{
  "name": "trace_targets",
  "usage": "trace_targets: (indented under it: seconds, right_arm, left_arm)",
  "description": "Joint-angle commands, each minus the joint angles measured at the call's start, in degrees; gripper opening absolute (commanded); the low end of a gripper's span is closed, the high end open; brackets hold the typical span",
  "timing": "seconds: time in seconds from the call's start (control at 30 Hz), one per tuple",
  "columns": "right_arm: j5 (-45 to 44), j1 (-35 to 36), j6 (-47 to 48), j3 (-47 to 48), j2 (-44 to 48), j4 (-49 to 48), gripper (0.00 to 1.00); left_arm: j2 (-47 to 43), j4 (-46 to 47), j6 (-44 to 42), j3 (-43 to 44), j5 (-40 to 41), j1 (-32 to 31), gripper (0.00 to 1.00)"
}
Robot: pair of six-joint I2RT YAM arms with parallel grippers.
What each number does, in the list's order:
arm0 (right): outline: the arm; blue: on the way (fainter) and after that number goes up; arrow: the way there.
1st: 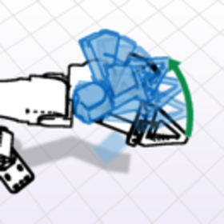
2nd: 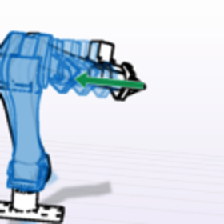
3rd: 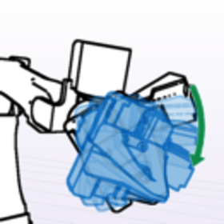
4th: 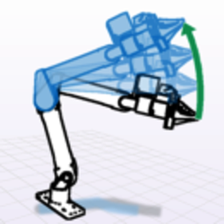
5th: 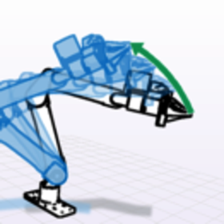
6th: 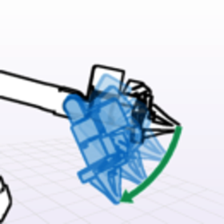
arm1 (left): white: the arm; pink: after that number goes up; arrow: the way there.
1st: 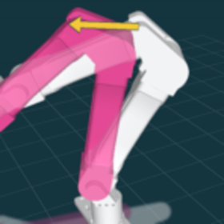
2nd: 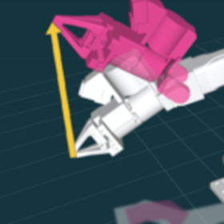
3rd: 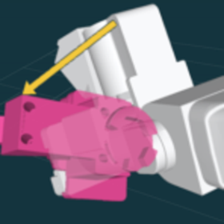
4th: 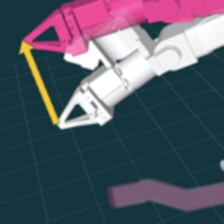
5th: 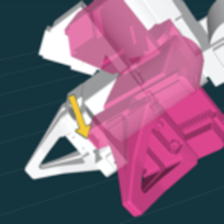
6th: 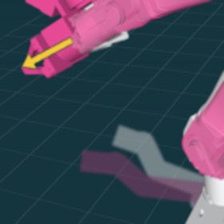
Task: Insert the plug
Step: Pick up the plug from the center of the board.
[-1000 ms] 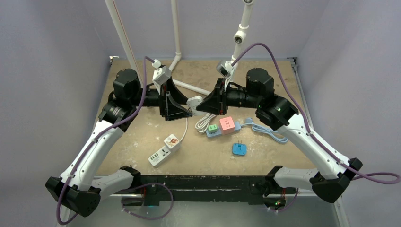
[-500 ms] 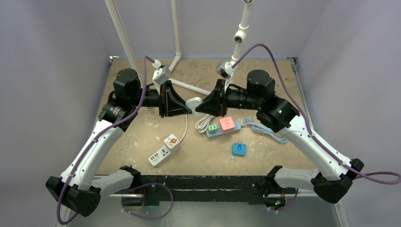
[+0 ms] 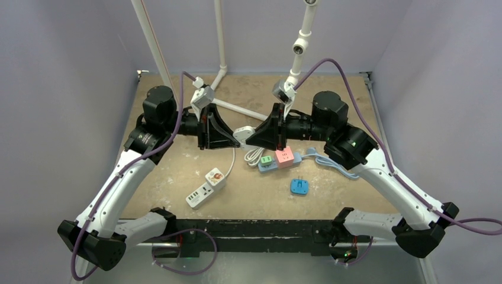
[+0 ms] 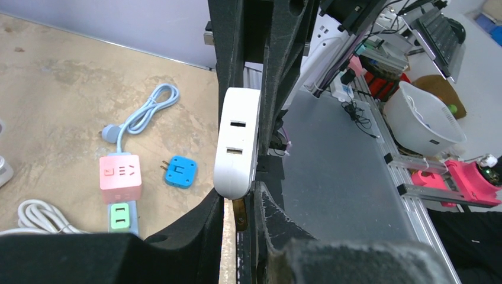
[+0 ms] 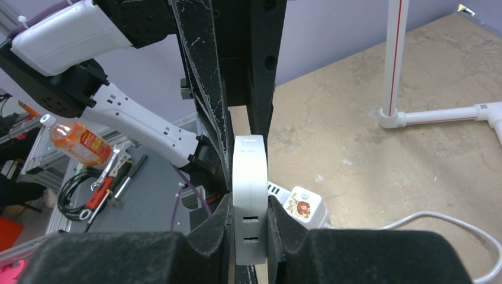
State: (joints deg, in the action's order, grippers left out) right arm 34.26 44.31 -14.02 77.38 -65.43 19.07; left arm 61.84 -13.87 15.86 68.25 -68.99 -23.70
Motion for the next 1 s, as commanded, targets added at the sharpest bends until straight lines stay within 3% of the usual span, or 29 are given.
trace_targets:
  seconds: [0.0,0.17,0.23,0.33,0.47,0.67,0.97]
  right_arm:
    - [2.75,0.29,-0.22,-0.06,2.12,-3.15,0.0]
    - [3.29,0.26,-0.37,-0.22,2.24,-3.52,0.0]
    - [3.35,0.33,-0.48,-0.22,2.02,-3.66,0.0]
    - [3.19,0.32,-0.57,-0.52,1.96,-3.78,0.0]
    - [3.09,0.28,-0.27,-0.66,2.12,-3.29,0.0]
    - [3.94,0.28,-0.27,-0.69,2.32,-2.99,0.0]
    - [4.06,0.29,-0.83,-1.31,2.35,-3.78,0.0]
  left_arm:
    - [-0.4,0.73,-2.23,0.84,-4.35,-0.2,0.0]
    - [-1.08,0.51,-3.76,1.01,-5.77,-0.2,0.0]
    - [-1.19,0.16,-3.65,1.16,-4.29,-0.2,0.25]
    - [-1.44,-0.03,-3.04,1.64,-2.86,-0.2,0.5]
    - [-1.4,0.23,-1.53,3.08,-1.78,-0.2,0.56]
    - [-0.32,1.01,-0.52,4.85,-1.56,-0.2,0.52]
    - [1.72,0.41,-0.83,4.82,-2.39,-0.2,0.12]
